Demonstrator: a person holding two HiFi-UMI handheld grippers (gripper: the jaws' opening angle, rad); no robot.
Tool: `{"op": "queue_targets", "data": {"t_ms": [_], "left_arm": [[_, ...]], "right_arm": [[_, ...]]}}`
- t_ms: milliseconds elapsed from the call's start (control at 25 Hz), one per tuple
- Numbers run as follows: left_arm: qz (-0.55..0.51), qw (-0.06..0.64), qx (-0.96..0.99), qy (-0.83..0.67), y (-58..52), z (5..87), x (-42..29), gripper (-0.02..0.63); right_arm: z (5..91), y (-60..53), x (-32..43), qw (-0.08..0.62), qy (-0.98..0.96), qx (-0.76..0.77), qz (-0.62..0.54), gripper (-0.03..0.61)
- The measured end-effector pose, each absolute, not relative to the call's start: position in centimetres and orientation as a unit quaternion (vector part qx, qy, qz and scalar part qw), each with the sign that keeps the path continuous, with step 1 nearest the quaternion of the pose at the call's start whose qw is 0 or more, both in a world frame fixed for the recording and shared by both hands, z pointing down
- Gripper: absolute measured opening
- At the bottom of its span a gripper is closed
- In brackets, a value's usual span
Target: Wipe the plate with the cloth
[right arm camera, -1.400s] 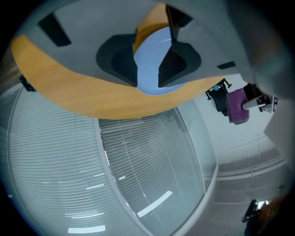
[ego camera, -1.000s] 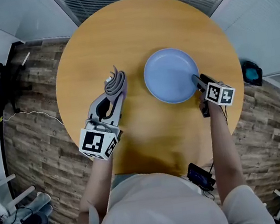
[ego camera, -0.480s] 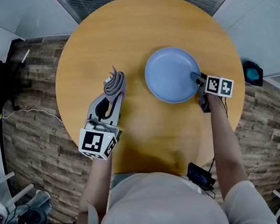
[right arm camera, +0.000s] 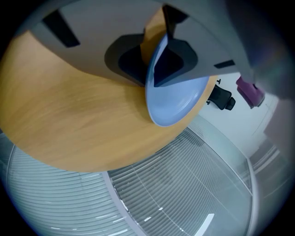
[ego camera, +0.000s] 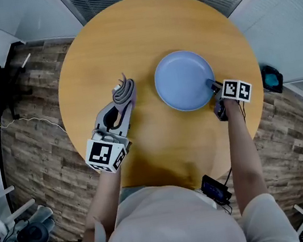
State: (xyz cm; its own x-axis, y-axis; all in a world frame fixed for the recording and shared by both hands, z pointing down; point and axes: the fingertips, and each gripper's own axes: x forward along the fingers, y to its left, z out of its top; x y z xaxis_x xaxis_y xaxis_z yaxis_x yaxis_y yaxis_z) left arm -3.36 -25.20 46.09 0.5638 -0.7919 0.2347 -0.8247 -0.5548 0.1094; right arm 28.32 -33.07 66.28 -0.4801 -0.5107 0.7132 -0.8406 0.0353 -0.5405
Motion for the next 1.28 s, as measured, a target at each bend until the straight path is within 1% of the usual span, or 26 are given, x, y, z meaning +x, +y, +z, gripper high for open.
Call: {"op": "queue_targets", "data": {"t_ms": [40,120,280,440,640,720,1000,1280], "left_arm": [[0.079,0.104,0.878,-0.461,-25.2,46.0,-3.3,0.071],[0.078,0.103,0.876,-0.464,-25.3,45.9,-3.3,0.071],[0.077,0.102,0.875,-0.468,-25.1,45.7,-3.6,0.071],[0.074,0.099,0.874,-0.471,-25.1,45.3,-3.9,0.071],[0.073,0.097,0.874,-0.470,-25.0,45.1,-3.9,0.071],[0.073,0.093,0.876,-0.468,-24.7,44.9,-3.9,0.071],[0.072,0.081,0.879,-0.465,-23.3,44.0,-4.5,0.071],[0.081,0.064,0.881,-0.461,-21.8,42.9,-5.1,0.071]], "right_arm": [[66.3,-32.9,28.2,0.165,-0.701,0.479,0.502,0.062],[66.3,-32.8,27.7,0.159,-0.702,0.475,0.506,0.055],[65.6,-32.7,26.6,0.114,-0.701,0.466,0.527,0.035],[64.3,-32.4,25.0,0.127,-0.721,0.446,0.514,0.035],[63.2,-30.9,22.6,0.171,-0.744,0.402,0.505,0.036],[62.7,-30.0,21.6,0.177,-0.751,0.384,0.507,0.037],[60.9,-26.7,17.6,0.149,-0.763,0.337,0.531,0.037],[58.4,-24.0,14.8,0.131,-0.776,0.316,0.530,0.037]]}}
